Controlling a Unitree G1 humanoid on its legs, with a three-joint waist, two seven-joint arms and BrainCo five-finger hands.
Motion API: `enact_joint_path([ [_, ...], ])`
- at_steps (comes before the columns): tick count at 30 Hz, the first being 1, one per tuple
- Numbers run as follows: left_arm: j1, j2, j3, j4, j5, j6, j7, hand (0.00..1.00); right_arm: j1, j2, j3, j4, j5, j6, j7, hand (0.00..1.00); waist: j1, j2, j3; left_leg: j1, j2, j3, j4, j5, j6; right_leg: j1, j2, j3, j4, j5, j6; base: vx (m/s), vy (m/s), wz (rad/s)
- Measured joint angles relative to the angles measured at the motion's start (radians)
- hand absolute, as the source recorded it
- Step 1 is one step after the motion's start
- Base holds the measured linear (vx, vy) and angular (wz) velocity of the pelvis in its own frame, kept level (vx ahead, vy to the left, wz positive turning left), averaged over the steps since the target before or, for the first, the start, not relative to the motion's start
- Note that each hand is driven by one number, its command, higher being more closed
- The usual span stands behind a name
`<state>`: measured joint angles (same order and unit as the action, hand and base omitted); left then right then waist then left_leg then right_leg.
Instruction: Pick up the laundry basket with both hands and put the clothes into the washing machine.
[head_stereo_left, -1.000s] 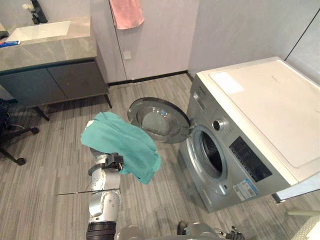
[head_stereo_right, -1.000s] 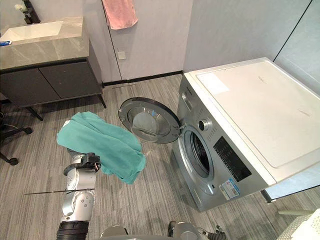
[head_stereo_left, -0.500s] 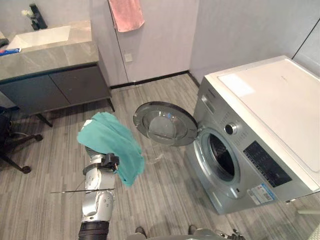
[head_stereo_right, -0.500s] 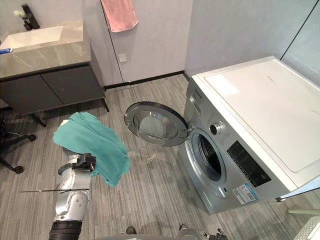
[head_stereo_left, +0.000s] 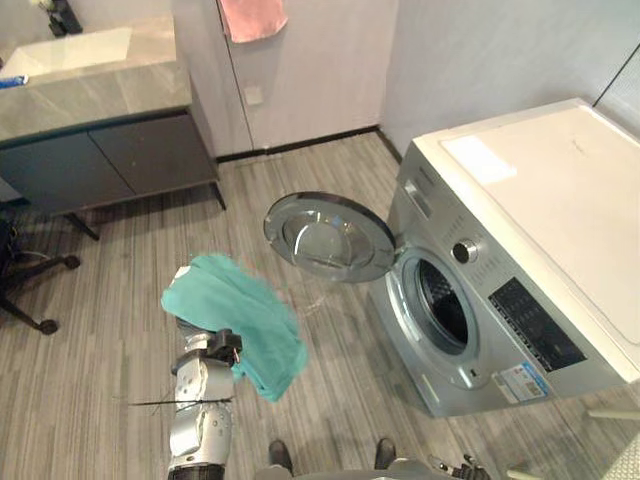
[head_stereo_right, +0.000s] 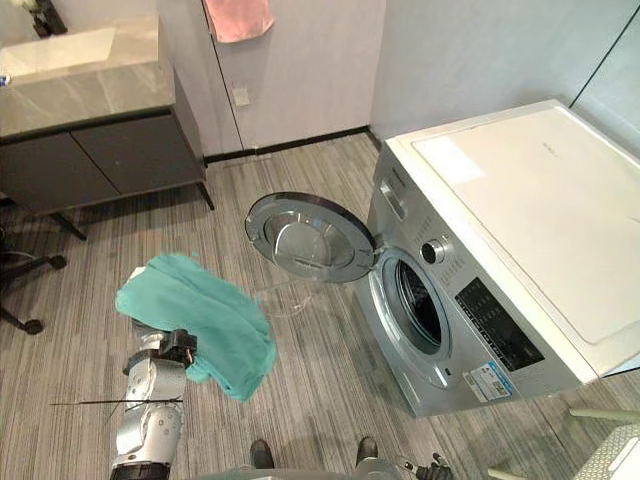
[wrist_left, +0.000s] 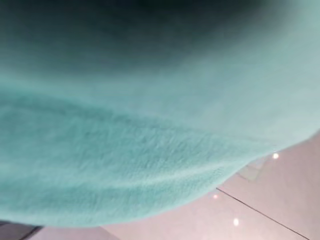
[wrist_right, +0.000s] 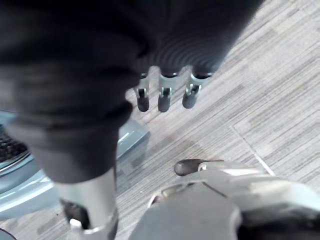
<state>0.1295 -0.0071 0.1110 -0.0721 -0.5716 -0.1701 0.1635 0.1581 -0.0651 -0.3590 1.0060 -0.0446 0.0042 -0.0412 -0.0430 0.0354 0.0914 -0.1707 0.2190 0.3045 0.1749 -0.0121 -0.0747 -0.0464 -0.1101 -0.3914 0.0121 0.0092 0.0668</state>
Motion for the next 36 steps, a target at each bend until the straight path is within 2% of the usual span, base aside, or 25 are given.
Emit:
enact_joint_path([
  [3,0.007,-0.052,0.0,-0.009,0.024,0.006,0.017,1.0,-0.03,-0.049,0.04,0.006,0.004,-0.001,-0.003,0.0,0.03,0.047,0.05,-0.146,0.091,-0.042,0.315,-0.103,0.049,-0.027,0.007,-0.017,0.066,0.006,-0.008,0.0,0.081,0.0],
  [4,0.016,-0.055,-0.007,-0.009,0.025,0.009,0.021,1.0,-0.043,-0.066,0.046,0.018,0.004,0.0,-0.003,0.0,0.033,0.053,0.053,-0.146,0.089,-0.111,0.341,-0.107,0.028,-0.025,0.0,-0.015,0.082,0.006,-0.007,0.01,0.179,-0.2],
  [5,0.027,-0.055,-0.031,-0.01,0.03,0.008,0.021,1.0,-0.044,-0.084,0.046,0.02,0.004,-0.004,-0.003,0.0,0.032,0.067,0.051,-0.11,0.075,-0.179,0.305,-0.115,-0.082,-0.02,-0.013,-0.016,0.103,-0.001,0.005,0.02,0.213,-0.17],
  [6,0.026,-0.054,-0.041,-0.01,0.034,0.008,0.02,1.0,-0.044,-0.09,0.045,0.018,0.003,-0.008,-0.002,0.0,0.03,0.069,0.051,-0.096,0.062,-0.19,0.285,-0.144,-0.105,-0.023,-0.034,-0.017,0.127,-0.018,0.025,0.02,0.339,0.17],
  [7,0.014,-0.051,-0.075,-0.009,0.035,0.007,0.012,1.0,-0.044,-0.094,0.032,0.016,0.003,-0.01,-0.001,0.0,0.014,0.074,0.047,-0.089,0.016,-0.191,0.277,-0.201,-0.031,-0.06,-0.096,-0.021,0.234,-0.077,0.05,0.02,0.306,0.42],
  [8,-0.007,-0.046,-0.1,0.002,0.035,0.008,0.009,1.0,-0.042,-0.09,0.012,0.007,0.002,-0.007,0.0,0.0,0.004,0.05,0.063,-0.085,-0.029,-0.187,0.293,-0.219,-0.017,-0.094,-0.163,-0.016,0.34,-0.112,0.043,0.0,0.365,0.52],
  [10,-0.013,-0.045,-0.142,0.043,0.035,0.011,0.004,1.0,-0.022,-0.064,-0.016,-0.023,0.008,-0.005,0.002,0.0,0.001,0.028,0.09,-0.017,-0.106,-0.177,0.288,-0.251,0.038,-0.167,-0.252,0.071,0.579,-0.099,-0.05,-0.01,0.318,0.19],
  [11,0.0,-0.037,-0.165,0.062,0.035,0.016,-0.009,1.0,0.003,-0.043,-0.002,-0.05,0.007,-0.007,0.01,0.0,-0.009,0.029,0.098,0.032,-0.113,-0.176,0.284,-0.267,0.062,-0.209,-0.234,0.151,0.704,-0.133,-0.027,0.0,0.229,0.13],
  [13,0.007,0.001,-0.184,0.073,0.036,0.016,-0.021,1.0,0.017,0.011,0.003,-0.064,0.01,-0.009,0.018,0.0,-0.031,0.018,0.098,0.077,-0.117,-0.164,0.245,-0.273,0.073,-0.237,-0.171,0.114,0.78,-0.207,-0.013,0.05,0.096,0.2],
  [15,0.006,0.025,-0.194,0.073,0.036,0.02,-0.035,1.0,0.028,0.027,0.004,-0.07,0.014,-0.006,0.02,0.0,-0.055,-0.019,0.082,0.117,-0.121,-0.109,0.173,-0.269,0.07,-0.236,-0.147,-0.086,0.687,-0.218,-0.034,0.15,-0.015,0.22],
  [16,0.005,0.028,-0.194,0.074,0.036,0.03,-0.039,1.0,0.041,0.038,0.002,-0.064,0.014,-0.004,0.02,0.0,-0.057,-0.048,0.059,0.125,-0.144,-0.08,0.135,-0.255,0.057,-0.224,-0.147,-0.235,0.547,-0.149,-0.098,0.18,-0.035,0.08],
  [17,0.004,0.027,-0.192,0.078,0.036,0.032,-0.042,1.0,0.05,0.04,0.002,-0.053,0.014,-0.004,0.02,0.0,-0.055,-0.073,0.044,0.128,-0.154,-0.065,0.126,-0.25,0.052,-0.203,-0.142,-0.314,0.479,-0.156,-0.165,0.27,-0.035,-0.37],
  [18,0.003,0.012,-0.189,0.097,0.035,0.046,-0.045,1.0,0.035,0.031,-0.007,-0.037,0.014,0.003,0.021,0.0,-0.041,-0.039,0.044,0.129,-0.132,-0.04,0.125,-0.25,0.047,-0.168,-0.092,-0.348,0.376,-0.164,-0.192,0.31,-0.009,-0.57],
  [20,0.007,-0.008,-0.192,0.106,0.046,0.078,-0.056,1.0,0.051,0.026,-0.019,-0.069,0.016,0.005,0.022,0.0,-0.051,-0.001,0.053,0.151,-0.071,0.009,0.195,-0.259,0.003,-0.106,-0.008,-0.337,0.278,-0.156,-0.175,0.31,0.014,-0.57],
  [21,0.006,-0.016,-0.188,0.106,0.046,0.08,-0.055,1.0,0.056,0.028,-0.015,-0.081,0.017,0.004,0.021,0.0,-0.059,0.0,0.059,0.129,-0.031,0.012,0.304,-0.269,-0.013,-0.074,0.019,-0.336,0.26,-0.151,-0.181,0.29,-0.054,-0.66],
  [22,0.01,-0.027,-0.188,0.106,0.046,0.081,-0.055,1.0,0.078,0.027,0.012,-0.114,0.018,0.002,0.02,0.0,-0.047,0.001,0.06,0.072,0.05,0.015,0.563,-0.244,-0.021,-0.016,0.07,-0.305,0.23,-0.153,-0.181,0.23,-0.068,-1.15],
  [23,0.019,-0.034,-0.186,0.106,0.045,0.081,-0.057,1.0,0.099,0.027,0.04,-0.162,0.021,0.002,0.019,0.0,-0.023,0.01,0.053,0.03,0.119,0.009,0.769,-0.13,0.01,0.03,0.116,-0.23,0.22,-0.169,-0.189,0.3,-0.044,-1.47],
  [25,0.047,-0.046,-0.188,0.105,0.044,0.079,-0.06,1.0,0.098,0.028,0.085,-0.232,0.041,-0.007,0.018,0.0,0.007,0.006,0.031,-0.058,0.153,-0.047,0.969,0.01,0.037,0.052,0.148,-0.086,0.212,-0.182,-0.187,0.3,0.098,-1.99],
  [26,0.051,-0.047,-0.191,0.105,0.044,0.079,-0.065,1.0,0.092,0.029,0.087,-0.241,0.044,-0.007,0.017,0.0,0.013,0.009,0.029,-0.077,0.153,-0.059,0.988,-0.022,0.04,0.057,0.15,-0.043,0.212,-0.189,-0.194,0.32,0.198,-2.07],
  [28,0.059,-0.05,-0.206,0.11,0.043,0.084,-0.077,1.0,0.075,0.026,0.098,-0.244,0.047,-0.004,0.013,0.0,0.023,0.008,0.028,-0.126,0.144,-0.082,0.952,-0.108,0.052,0.06,0.15,0.065,0.192,-0.179,-0.18,0.28,0.225,-1.75],
  [30,0.076,-0.049,-0.231,0.127,0.042,0.093,-0.102,1.0,0.06,0.018,0.121,-0.241,0.045,0.003,0.004,0.0,0.04,0.003,0.024,-0.12,0.108,-0.123,0.698,-0.18,0.042,0.058,0.142,0.186,0.17,-0.15,-0.142,0.25,0.272,-1.79],
  [32,0.068,-0.049,-0.27,0.208,0.043,0.099,-0.132,1.0,0.027,0.001,0.123,-0.182,0.044,0.002,0.002,0.0,0.046,0.012,0.017,-0.054,0.028,-0.273,0.319,-0.156,0.005,0.038,0.135,0.289,0.154,-0.127,-0.102,0.21,0.36,-1.67],
  [33,0.045,-0.052,-0.299,0.28,0.062,0.105,-0.143,1.0,0.001,-0.006,0.124,-0.161,0.043,0.003,0.001,0.0,0.037,0.045,0.011,-0.032,0.025,-0.294,0.194,-0.109,-0.027,0.014,0.144,0.345,0.156,-0.118,-0.073,0.21,0.438,-1.61],
  [34,0.025,-0.048,-0.313,0.317,0.073,0.121,-0.146,1.0,-0.018,0.006,0.134,-0.156,0.038,0.002,0.001,0.0,0.028,0.042,0.009,-0.015,0.027,-0.269,0.173,-0.132,-0.056,-0.017,0.132,0.382,0.17,-0.118,-0.044,0.16,0.373,-1.3],
  [36,-0.008,-0.046,-0.319,0.344,0.073,0.129,-0.146,1.0,-0.035,0.039,0.164,-0.156,0.016,-0.001,0.008,0.0,0.038,0.007,0.02,-0.014,0.013,-0.134,0.159,-0.142,-0.036,-0.107,0.076,0.368,0.22,-0.113,-0.013,0.05,0.27,-1.56],
])
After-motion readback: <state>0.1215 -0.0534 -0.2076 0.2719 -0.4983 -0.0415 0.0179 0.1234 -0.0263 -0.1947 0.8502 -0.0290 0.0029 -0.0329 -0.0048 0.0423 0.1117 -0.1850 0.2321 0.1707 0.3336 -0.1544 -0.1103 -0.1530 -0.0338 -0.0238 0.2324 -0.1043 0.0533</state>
